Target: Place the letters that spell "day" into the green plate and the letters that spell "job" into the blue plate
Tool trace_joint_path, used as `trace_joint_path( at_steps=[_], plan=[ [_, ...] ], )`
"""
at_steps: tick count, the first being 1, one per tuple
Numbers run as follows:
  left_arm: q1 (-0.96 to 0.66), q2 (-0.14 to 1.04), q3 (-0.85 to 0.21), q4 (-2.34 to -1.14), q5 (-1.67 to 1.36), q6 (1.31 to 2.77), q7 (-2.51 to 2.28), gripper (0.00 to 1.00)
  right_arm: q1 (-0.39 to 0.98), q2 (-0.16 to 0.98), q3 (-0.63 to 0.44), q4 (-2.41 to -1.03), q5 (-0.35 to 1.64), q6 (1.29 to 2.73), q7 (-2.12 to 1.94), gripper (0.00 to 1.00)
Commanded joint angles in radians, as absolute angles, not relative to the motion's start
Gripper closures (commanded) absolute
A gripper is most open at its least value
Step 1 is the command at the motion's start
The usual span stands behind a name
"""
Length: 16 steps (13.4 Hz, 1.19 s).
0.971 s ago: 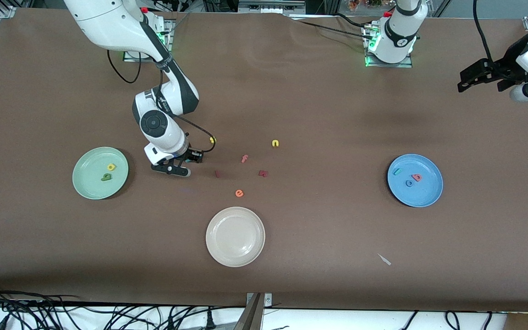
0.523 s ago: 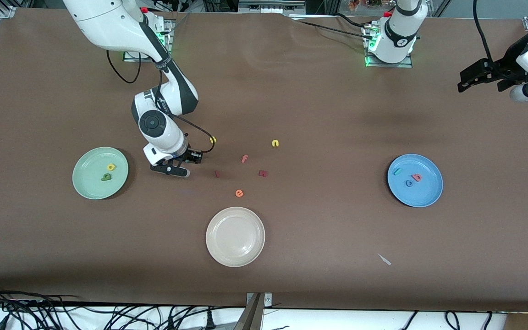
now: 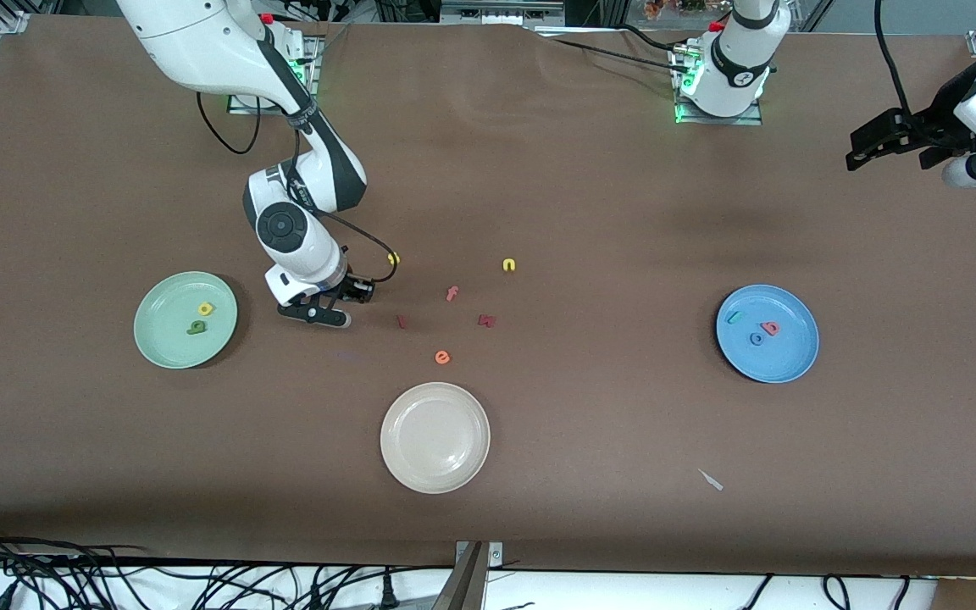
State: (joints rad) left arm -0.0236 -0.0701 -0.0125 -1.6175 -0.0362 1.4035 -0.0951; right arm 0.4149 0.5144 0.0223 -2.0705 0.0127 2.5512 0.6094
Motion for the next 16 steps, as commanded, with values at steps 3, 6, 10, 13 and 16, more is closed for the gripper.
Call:
trace_joint_path(
  at_steps=[3,6,10,13,16],
  plan=[
    [-0.029,-0.057,-0.017,-1.586,-0.005,1.388,-0.103,0.00,0.407,0.525,0.026,-2.098,0.012,2.589,0.594,0.64],
    [-0.029,-0.057,-0.018,-1.586,-0.003,1.388,-0.103,0.00,0.407,0.525,0.026,-2.097,0.012,2.589,0.594,0.68],
    [-0.031,-0.057,-0.018,-1.586,-0.002,1.388,-0.103,0.00,0.407,0.531,0.028,-2.095,0.012,2.589,0.591,0.74],
    [-0.031,-0.057,-0.018,-1.586,0.000,1.388,-0.103,0.00,0.407,0.532,0.029,-2.092,0.012,2.589,0.592,0.80],
    [-0.031,-0.057,-0.018,-1.586,-0.003,1.388,-0.103,0.00,0.408,0.529,0.029,-2.079,0.012,2.579,0.586,0.83]
  ],
)
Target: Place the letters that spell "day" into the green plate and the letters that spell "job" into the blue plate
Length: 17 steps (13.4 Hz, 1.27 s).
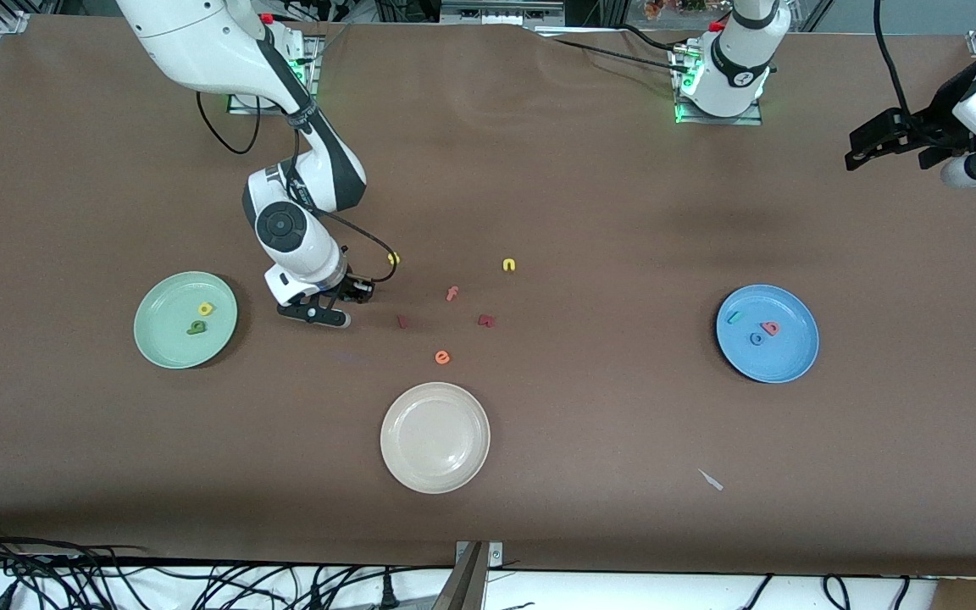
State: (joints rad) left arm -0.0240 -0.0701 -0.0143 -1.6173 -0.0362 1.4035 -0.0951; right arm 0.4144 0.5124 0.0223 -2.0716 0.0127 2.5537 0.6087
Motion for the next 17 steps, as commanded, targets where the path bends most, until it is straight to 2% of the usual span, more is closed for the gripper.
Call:
trace_joint_path(
  at_steps=[1,12,17],
  plan=[
    [-0.029,-0.058,-0.018,-1.586,-0.006,1.387,-0.103,0.00,0.408,0.528,0.029,-2.072,0.012,2.576,0.583,0.83],
    [-0.031,-0.058,-0.066,-1.574,-0.003,1.382,-0.104,0.00,0.403,0.517,0.002,-1.942,0.014,2.344,0.497,0.84],
    [-0.031,-0.055,-0.074,-1.566,-0.011,1.388,-0.103,0.00,0.403,0.485,-0.132,-1.927,0.018,2.244,0.219,0.84]
  ],
)
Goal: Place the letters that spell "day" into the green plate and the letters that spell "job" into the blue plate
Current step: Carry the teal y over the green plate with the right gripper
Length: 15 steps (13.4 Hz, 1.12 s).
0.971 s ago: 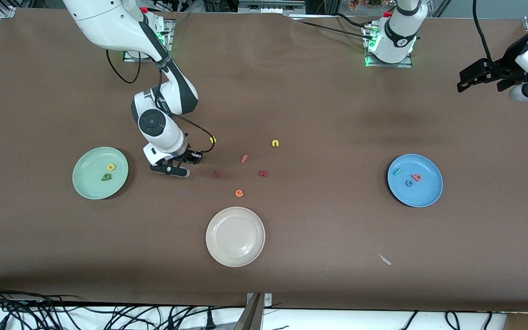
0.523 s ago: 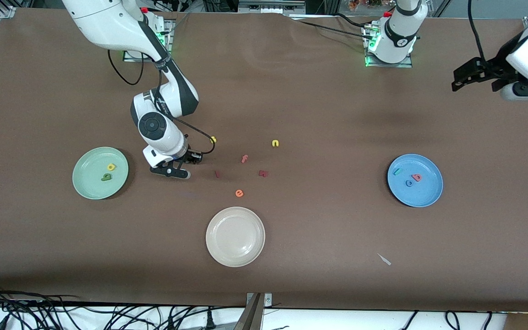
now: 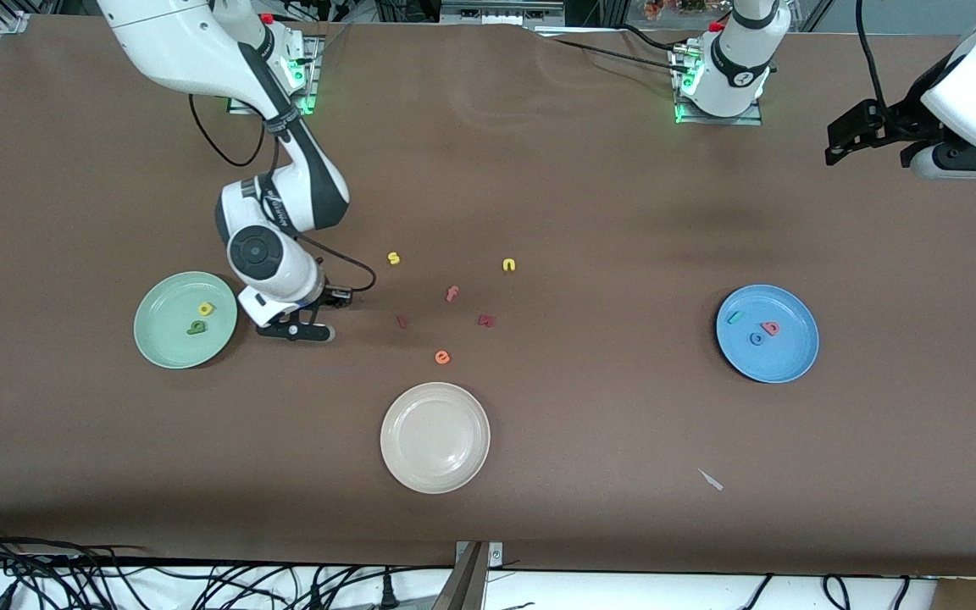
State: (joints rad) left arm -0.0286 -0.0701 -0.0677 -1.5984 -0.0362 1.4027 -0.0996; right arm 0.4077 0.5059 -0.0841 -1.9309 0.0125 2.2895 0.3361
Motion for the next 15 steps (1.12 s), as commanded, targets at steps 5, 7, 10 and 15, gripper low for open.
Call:
trace_joint_path(
  at_steps=[5,7,10,15],
  plan=[
    [-0.023,-0.017,-0.071,-1.532,0.003,1.388,-0.090,0.00,0.403,0.448,-0.290,-1.930,0.020,2.166,-0.075,0.84],
    [-0.018,-0.015,-0.071,-1.532,0.003,1.388,-0.092,0.00,0.390,0.456,-0.346,-1.930,0.028,2.171,-0.176,0.83],
    [-0.020,-0.015,-0.072,-1.534,0.003,1.387,-0.095,0.00,0.312,0.469,-0.348,-1.927,0.028,2.174,-0.256,0.69],
    [-0.028,-0.015,-0.074,-1.534,0.003,1.378,-0.097,0.00,0.305,0.463,-0.333,-1.890,0.032,2.132,-0.229,0.00]
  ],
)
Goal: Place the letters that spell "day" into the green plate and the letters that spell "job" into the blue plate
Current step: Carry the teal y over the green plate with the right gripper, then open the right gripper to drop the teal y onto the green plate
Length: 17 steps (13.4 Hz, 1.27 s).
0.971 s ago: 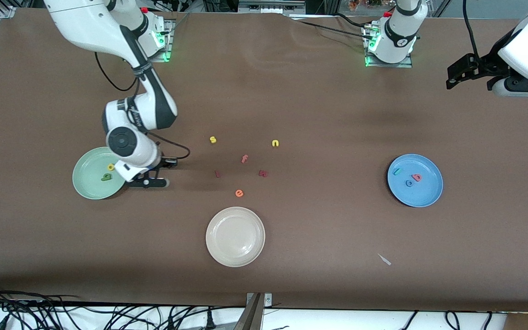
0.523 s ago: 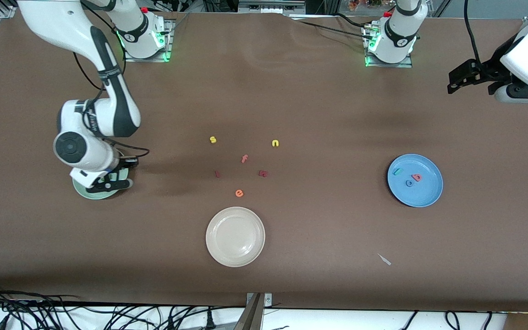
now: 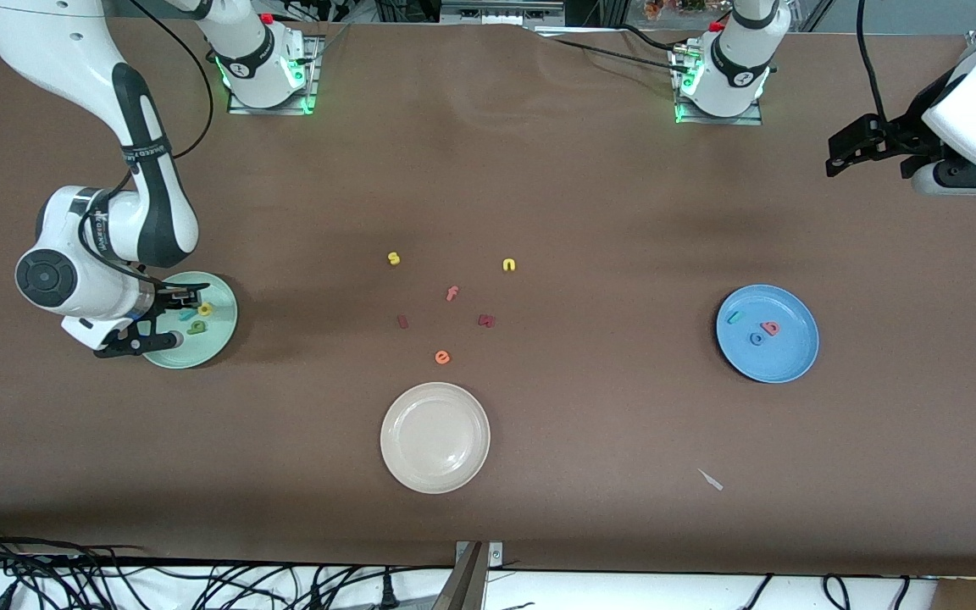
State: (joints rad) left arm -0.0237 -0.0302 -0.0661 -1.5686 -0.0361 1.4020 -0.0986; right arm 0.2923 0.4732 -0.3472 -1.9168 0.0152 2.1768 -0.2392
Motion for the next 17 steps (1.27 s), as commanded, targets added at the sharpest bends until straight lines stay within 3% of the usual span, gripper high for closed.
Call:
trace_joint_path(
  at_steps=[1,12,17],
  plan=[
    [-0.029,-0.017,-0.075,-1.534,0.003,1.378,-0.100,0.00,0.305,0.463,-0.324,-1.869,0.032,2.096,-0.212,0.00],
    [-0.031,-0.018,-0.090,-1.532,0.000,1.368,-0.103,0.00,0.311,0.451,-0.155,-1.545,0.026,1.567,0.060,0.00],
    [-0.031,-0.020,-0.121,-1.532,0.003,1.364,-0.104,0.00,0.311,0.411,-0.135,-1.371,0.023,1.367,0.061,0.00]
  ],
)
